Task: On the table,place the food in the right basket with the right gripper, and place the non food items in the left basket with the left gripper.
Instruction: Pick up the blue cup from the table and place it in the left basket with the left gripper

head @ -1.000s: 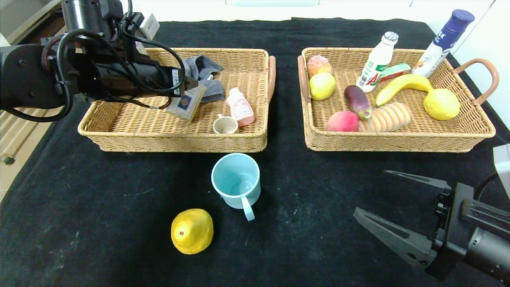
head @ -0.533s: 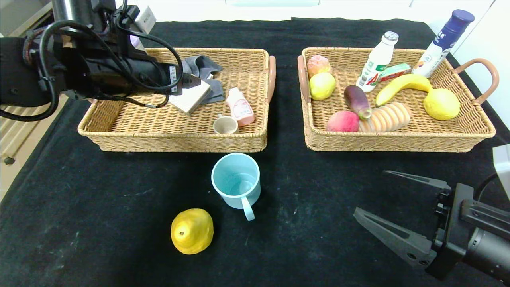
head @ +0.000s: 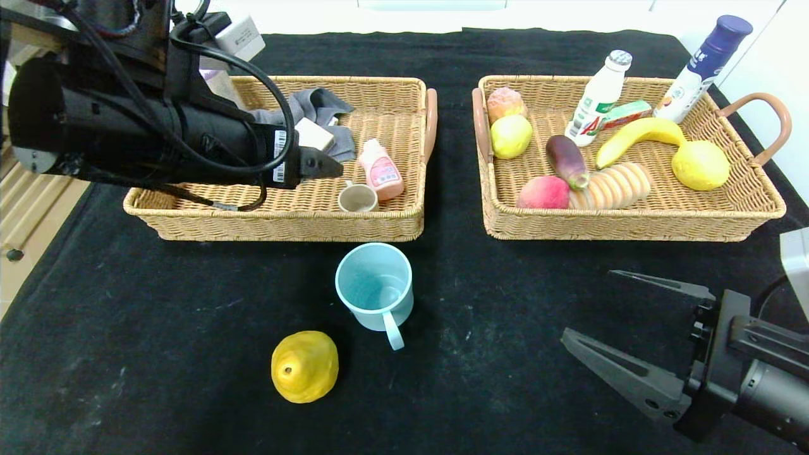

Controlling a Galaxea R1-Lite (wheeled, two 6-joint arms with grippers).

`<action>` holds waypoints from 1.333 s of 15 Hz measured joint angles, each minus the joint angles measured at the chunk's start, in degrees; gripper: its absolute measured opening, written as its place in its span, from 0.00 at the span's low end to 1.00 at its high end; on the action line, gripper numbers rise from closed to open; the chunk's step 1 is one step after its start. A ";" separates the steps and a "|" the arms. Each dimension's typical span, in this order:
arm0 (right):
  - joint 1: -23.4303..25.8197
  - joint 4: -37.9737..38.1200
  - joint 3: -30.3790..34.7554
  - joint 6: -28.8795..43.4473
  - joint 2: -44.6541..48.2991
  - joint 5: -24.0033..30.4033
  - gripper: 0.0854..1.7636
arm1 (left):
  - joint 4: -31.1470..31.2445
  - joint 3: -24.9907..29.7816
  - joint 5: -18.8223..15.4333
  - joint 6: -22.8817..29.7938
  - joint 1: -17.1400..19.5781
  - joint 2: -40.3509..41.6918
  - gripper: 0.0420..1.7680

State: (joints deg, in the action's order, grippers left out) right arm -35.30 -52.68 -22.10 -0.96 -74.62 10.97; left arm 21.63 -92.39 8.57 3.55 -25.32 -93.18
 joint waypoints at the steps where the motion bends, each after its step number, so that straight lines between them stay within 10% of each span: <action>1: -0.59 0.00 -0.05 0.02 0.00 0.02 0.97 | 2.68 0.37 0.61 0.77 -1.80 1.07 0.94; 20: 1.02 0.00 -0.13 0.02 0.06 0.05 0.97 | 12.96 5.74 4.18 3.06 -11.58 2.21 0.96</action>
State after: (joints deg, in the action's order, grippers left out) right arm -34.28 -52.68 -22.24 -0.94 -74.56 11.02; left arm 34.58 -86.65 12.75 6.61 -36.90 -90.98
